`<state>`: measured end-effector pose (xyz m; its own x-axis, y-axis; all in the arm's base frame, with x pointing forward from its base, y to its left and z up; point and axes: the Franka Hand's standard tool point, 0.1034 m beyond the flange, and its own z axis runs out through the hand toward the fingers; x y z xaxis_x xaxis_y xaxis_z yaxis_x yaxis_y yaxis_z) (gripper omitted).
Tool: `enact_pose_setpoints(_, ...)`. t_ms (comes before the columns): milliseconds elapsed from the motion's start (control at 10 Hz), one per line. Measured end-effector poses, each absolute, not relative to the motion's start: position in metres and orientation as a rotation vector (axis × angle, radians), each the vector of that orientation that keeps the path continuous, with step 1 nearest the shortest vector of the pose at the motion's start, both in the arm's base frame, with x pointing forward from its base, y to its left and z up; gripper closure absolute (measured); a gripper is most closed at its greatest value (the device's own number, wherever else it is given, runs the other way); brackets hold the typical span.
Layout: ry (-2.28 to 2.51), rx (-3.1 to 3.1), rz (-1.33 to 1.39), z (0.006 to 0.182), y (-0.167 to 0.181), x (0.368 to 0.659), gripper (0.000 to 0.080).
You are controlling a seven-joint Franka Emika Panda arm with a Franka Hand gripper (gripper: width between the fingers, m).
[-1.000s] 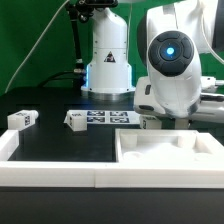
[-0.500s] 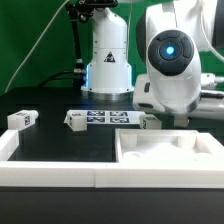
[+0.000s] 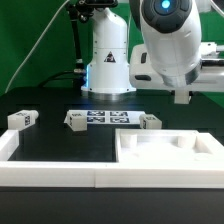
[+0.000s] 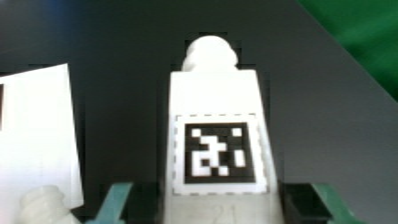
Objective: Assemble one leg
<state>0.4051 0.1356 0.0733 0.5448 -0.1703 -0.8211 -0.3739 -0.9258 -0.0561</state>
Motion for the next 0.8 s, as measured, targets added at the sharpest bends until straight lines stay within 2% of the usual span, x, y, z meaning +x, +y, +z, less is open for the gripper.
enact_pose_setpoints(200, 0.489, -2.680, 1.063, 0.072, 0.138, 0.418, 0.0509)
enact_pose_setpoints(300, 0.495, -2.716, 0.991, 0.073, 0.138, 0.415, 0.0509)
enact_pose_setpoints(400, 0.399, -2.816, 0.858, 0.066, 0.127, 0.425, 0.0509)
enact_pose_setpoints(500, 0.358, -2.882, 0.729, 0.068, 0.119, 0.430, 0.0509)
enact_pose_setpoints(700, 0.275, -2.963, 0.538, 0.092, 0.119, 0.439, 0.0509)
enact_pose_setpoints(800, 0.262, -2.992, 0.382, 0.096, 0.120, 0.450, 0.0509)
